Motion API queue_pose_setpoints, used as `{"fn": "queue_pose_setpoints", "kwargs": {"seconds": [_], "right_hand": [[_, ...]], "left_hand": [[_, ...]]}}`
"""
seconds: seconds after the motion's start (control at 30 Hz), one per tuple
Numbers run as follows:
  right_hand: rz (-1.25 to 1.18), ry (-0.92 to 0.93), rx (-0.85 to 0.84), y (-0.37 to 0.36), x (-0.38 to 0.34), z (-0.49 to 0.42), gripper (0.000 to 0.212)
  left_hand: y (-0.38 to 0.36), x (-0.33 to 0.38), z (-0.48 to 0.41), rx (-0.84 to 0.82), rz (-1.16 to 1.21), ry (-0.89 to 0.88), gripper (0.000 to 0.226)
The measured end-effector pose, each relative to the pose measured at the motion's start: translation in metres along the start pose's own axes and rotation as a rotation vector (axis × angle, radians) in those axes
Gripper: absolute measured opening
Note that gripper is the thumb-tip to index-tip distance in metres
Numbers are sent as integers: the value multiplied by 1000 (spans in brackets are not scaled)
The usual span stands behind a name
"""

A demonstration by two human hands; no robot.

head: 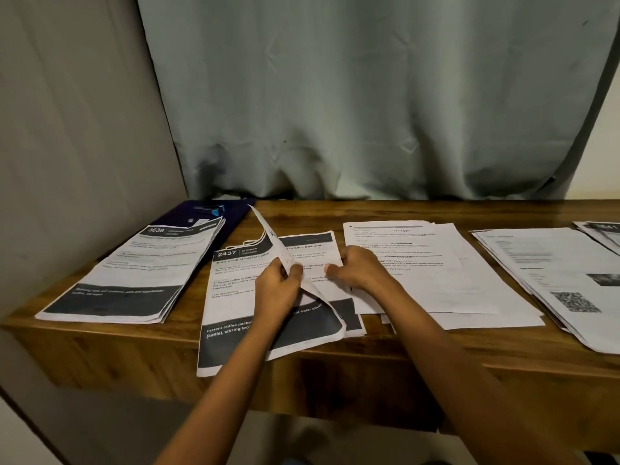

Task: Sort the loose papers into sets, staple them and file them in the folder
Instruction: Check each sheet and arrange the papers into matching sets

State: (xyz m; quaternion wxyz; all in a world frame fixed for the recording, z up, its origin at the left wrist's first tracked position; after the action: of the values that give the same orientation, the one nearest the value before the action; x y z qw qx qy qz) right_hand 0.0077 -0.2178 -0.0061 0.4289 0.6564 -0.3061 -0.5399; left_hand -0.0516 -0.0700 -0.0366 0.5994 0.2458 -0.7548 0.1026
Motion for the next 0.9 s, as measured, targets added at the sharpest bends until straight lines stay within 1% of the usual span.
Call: {"fn": "queue_pose_setpoints", "kwargs": {"seconds": [0.1, 0.23, 0.47, 0.63, 0.73, 0.8, 0.9], "right_hand": [[-31, -9, -11, -3, -2, -3, 40], [-133, -39, 43, 1, -2, -3, 28], [-236, 26, 148, 4, -4, 7, 28], [-158, 87, 191, -2, -2, 10, 32], [-58, 114, 199, -4, -3, 11, 33], [-14, 108, 207, -5, -4, 11, 39], [-17, 92, 186, -8, -2, 11, 44]], "left_hand": [[1, -3, -2, 19, 27, 4, 27], [1, -4, -1, 21, 60, -9, 40], [1, -6, -4, 38, 30, -37, 41], [0, -6, -4, 40, 11, -36, 42], [0, -7, -5, 34, 14, -40, 41], [0, -8, -5, 32, 15, -39, 42], [0, -7, -4, 33, 21, -41, 42]]}}
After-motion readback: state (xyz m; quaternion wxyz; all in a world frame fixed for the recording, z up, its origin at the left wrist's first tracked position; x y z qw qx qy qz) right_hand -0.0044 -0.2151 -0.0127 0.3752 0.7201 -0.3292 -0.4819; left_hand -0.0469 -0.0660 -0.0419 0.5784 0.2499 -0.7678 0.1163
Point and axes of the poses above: each hand's wrist, its own z-axis away from the middle knuckle, its own y-axis out of the back of the hand, x = y × z, the point moved 3 cm from there along -z, towards the middle knuckle, and after that the axes turned 12 degrees about z, right-handed, at the moved point
